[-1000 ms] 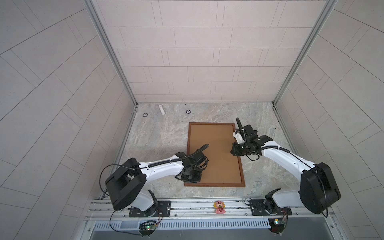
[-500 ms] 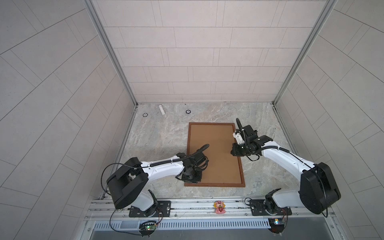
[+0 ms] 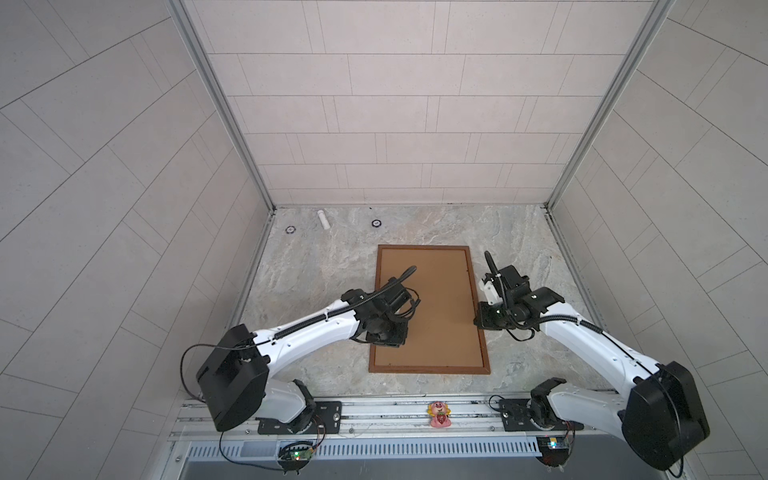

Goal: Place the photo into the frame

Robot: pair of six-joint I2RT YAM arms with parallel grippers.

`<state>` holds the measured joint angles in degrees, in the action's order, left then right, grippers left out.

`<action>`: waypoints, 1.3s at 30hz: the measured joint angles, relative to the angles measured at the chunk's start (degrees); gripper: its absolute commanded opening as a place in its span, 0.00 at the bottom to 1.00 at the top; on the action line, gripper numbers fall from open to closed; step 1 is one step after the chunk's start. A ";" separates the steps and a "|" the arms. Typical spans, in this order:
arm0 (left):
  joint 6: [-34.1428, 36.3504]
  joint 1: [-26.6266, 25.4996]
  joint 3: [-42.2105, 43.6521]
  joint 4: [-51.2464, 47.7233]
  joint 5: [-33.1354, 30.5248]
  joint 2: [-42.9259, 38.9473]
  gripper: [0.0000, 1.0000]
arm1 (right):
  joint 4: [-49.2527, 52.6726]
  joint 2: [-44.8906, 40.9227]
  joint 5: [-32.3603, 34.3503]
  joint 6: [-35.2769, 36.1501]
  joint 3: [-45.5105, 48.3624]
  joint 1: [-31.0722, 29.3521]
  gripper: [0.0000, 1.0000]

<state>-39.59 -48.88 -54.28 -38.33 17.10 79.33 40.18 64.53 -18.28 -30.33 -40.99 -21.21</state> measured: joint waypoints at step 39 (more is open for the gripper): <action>0.00 0.92 7.08 7.67 2.14 1.42 0.18 | -1.33 6.93 0.39 -2.91 5.73 -2.93 0.00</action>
<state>-39.59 -47.97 -47.20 -30.65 19.25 80.75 38.85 71.46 -17.89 -33.23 -35.27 -24.14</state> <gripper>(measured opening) 0.176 0.048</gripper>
